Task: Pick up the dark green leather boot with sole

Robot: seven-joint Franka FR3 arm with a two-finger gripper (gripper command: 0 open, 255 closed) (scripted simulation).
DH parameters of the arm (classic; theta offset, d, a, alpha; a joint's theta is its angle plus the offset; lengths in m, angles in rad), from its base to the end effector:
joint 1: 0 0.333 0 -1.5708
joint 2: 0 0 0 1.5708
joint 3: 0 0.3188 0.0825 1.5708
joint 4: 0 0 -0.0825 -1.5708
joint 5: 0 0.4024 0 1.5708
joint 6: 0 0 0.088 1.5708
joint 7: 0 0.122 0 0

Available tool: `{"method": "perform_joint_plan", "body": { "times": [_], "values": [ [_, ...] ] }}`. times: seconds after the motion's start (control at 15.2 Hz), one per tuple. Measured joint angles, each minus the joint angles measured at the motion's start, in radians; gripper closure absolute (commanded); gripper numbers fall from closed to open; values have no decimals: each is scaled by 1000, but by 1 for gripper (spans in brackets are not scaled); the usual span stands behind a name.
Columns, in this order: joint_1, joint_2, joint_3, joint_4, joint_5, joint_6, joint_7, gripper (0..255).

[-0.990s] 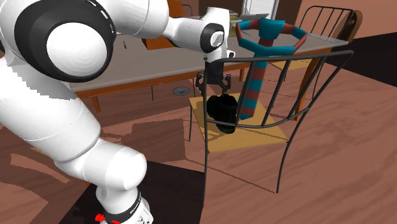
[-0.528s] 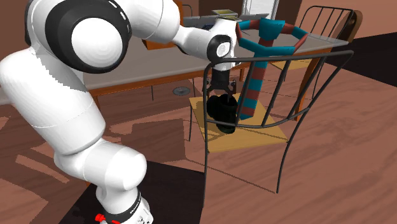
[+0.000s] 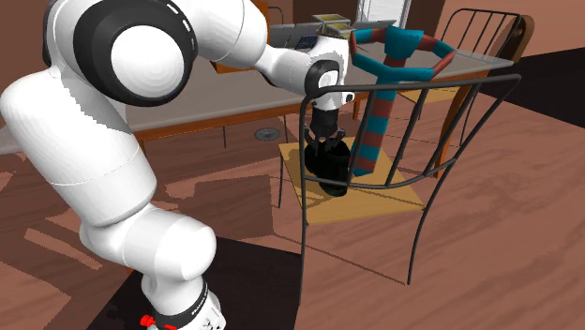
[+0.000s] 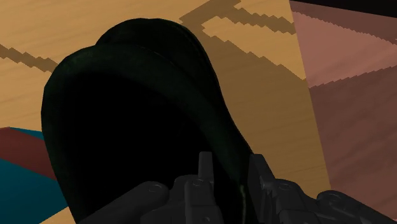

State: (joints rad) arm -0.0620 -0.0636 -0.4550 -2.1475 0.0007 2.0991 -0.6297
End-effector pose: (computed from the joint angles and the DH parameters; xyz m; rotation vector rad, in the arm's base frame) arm 0.4717 -0.2700 0.4066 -3.1172 -0.1763 -0.0356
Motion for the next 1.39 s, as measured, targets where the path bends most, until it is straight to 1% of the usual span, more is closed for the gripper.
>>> {"method": "perform_joint_plan", "body": {
  "times": [0.46, 1.39],
  "values": [
    [0, -2, 0, 2, -1, -5, 1, 255],
    [3, -51, 10, 134, -24, -183, 22, 255]
  ]
}}
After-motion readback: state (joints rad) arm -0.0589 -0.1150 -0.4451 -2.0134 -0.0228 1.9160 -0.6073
